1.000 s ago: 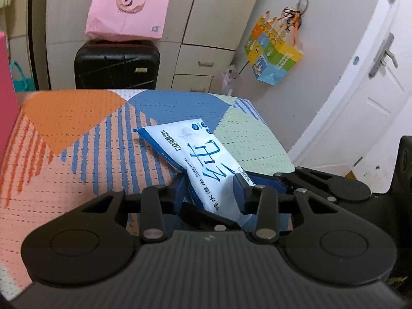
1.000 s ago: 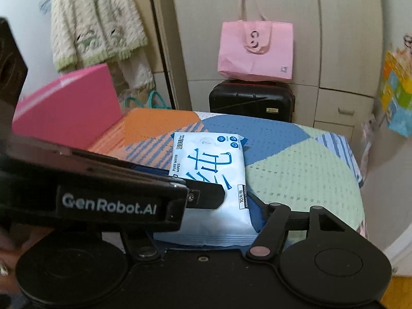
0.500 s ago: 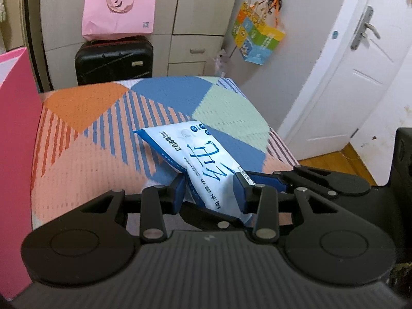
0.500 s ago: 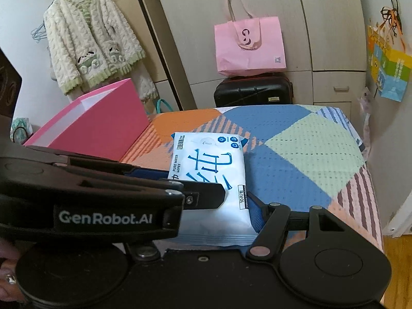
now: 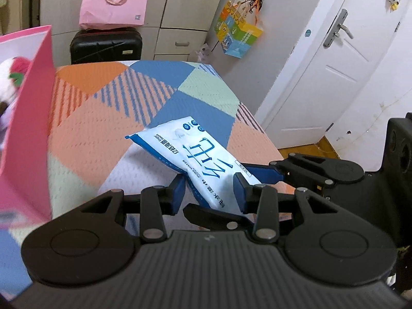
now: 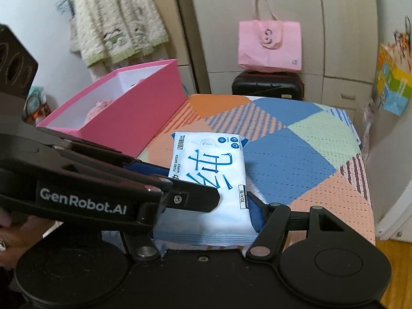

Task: Organize soft objects
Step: 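Lift the wipes packet with both grippers and carry it toward the pink box, then lower the wipes packet into the pink box with both grippers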

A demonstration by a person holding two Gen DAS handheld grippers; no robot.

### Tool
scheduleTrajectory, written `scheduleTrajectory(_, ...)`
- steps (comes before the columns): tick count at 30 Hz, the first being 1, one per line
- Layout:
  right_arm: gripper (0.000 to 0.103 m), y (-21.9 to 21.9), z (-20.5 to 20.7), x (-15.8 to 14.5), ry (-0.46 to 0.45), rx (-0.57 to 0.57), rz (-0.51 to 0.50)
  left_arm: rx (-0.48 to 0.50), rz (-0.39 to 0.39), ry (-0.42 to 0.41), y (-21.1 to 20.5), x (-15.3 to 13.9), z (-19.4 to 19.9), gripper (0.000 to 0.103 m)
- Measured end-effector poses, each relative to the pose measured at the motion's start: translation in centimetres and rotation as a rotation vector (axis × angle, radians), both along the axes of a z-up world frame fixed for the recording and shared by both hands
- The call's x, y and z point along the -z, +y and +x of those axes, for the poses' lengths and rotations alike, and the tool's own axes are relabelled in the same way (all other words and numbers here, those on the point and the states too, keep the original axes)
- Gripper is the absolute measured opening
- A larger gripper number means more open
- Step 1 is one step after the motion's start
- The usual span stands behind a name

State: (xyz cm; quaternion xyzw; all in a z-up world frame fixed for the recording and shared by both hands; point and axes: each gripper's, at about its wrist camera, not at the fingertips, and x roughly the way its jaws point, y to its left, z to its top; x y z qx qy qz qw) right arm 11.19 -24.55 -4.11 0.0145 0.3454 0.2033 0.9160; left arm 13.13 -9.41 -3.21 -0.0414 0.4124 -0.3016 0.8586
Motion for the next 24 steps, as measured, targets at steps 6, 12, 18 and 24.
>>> scheduleTrajectory(6,0.071,2.2,-2.8,-1.4,0.002,-0.062,-0.045,-0.001,0.003,0.038,2.3,-1.4,-2.5,0.038)
scheduleTrajectory(12,0.071,4.4,-4.6,-3.8,0.03,-0.148,-0.047,0.007,-0.031,0.041,5.9,-3.7,-4.9,0.039)
scheduleTrajectory(18,0.071,7.3,-5.5,-6.5,-0.02,-0.203,-0.057,-0.019,-0.065,-0.036,9.5,-6.0,-6.3,0.041)
scheduleTrajectory(24,0.072,10.5,-4.3,-8.6,-0.055,-0.252,-0.042,-0.071,-0.068,-0.098,12.3,-7.9,-5.8,0.041)
